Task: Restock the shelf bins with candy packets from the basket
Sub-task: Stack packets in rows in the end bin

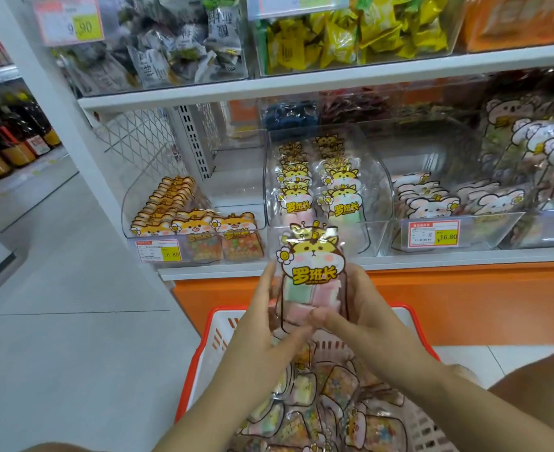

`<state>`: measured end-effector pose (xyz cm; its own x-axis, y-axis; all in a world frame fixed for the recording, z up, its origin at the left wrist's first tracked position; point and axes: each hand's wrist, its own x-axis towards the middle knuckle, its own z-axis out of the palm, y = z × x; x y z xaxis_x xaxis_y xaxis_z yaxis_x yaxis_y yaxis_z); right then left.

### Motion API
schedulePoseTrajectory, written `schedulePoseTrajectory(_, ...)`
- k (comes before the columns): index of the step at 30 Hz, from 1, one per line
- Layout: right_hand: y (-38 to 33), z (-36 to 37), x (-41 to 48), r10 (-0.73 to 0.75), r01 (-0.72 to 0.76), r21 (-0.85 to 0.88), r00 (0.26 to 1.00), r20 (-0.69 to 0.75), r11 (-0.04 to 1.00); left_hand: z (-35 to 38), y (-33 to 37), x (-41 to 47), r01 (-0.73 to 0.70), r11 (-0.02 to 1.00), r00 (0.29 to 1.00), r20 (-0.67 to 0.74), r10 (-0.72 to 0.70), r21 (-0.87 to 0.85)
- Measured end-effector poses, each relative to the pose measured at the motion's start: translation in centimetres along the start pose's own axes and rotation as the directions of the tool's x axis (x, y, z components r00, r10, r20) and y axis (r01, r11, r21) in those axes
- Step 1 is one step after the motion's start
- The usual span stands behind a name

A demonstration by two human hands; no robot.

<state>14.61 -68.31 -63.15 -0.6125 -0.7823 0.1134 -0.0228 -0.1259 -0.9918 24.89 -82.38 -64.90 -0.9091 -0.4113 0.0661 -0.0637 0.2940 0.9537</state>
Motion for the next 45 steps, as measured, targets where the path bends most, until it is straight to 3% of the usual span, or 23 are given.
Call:
schedulePoseTrajectory(6, 0.0, 0.3, 0.2, 0.005, -0.006, -0.031, 0.999, -0.038, 1.000, -0.4, 0.1, 0.5, -0.048, 0.998, 0.994, -0.100, 0.045, -0.028)
schedulePoseTrajectory(12, -2.6, -1.2, 1.4, 0.013, -0.017, -0.176, 1.000, -0.024, 0.984, -1.2, 1.0, 1.2, -0.075, 0.996, 0.984, -0.157, 0.080, 0.041)
schedulePoseTrajectory(15, -5.7, -2.7, 4.2, -0.099, 0.078, -0.267, 0.993, -0.065, 0.960, -2.4, 2.8, 3.6, -0.128, 0.985, 0.976, -0.161, 0.146, 0.116)
schedulePoseTrajectory(20, -10.0, -4.7, 9.8, -0.342, 0.272, -0.503, 0.938, -0.049, 0.820, -3.9, 7.5, 9.9, -0.187, 0.919, 0.957, -0.145, 0.250, 0.348)
schedulePoseTrajectory(23, -10.2, -5.5, 11.3, -0.394, 0.261, -0.594, 0.913, -0.104, 0.761, -4.1, 8.7, 12.9, -0.164, 0.879, 0.958, -0.139, 0.249, 0.448)
schedulePoseTrajectory(30, -5.3, -6.8, 13.0, -0.264, 0.120, -0.572, 0.948, -0.176, 0.811, -3.7, 5.9, 15.4, 0.011, 0.634, 0.973, -0.156, 0.172, 0.773)
schedulePoseTrajectory(36, -4.5, -6.9, 15.6, -0.115, 0.043, -0.752, 0.992, -0.044, 0.658, -5.1, 4.7, 16.3, 0.094, 0.521, 0.980, -0.170, 0.100, 0.849)
schedulePoseTrajectory(41, -1.8, -7.1, 17.3, 0.157, 0.016, -0.851, 0.981, 0.115, 0.526, -5.7, 4.7, 17.1, 0.116, 0.512, 0.984, -0.169, 0.058, 0.851)
schedulePoseTrajectory(45, -1.6, -7.1, 17.8, 0.150, 0.032, -0.881, 0.982, 0.116, 0.472, -5.3, 5.1, 17.6, 0.043, 0.404, 0.988, -0.100, 0.120, 0.914)
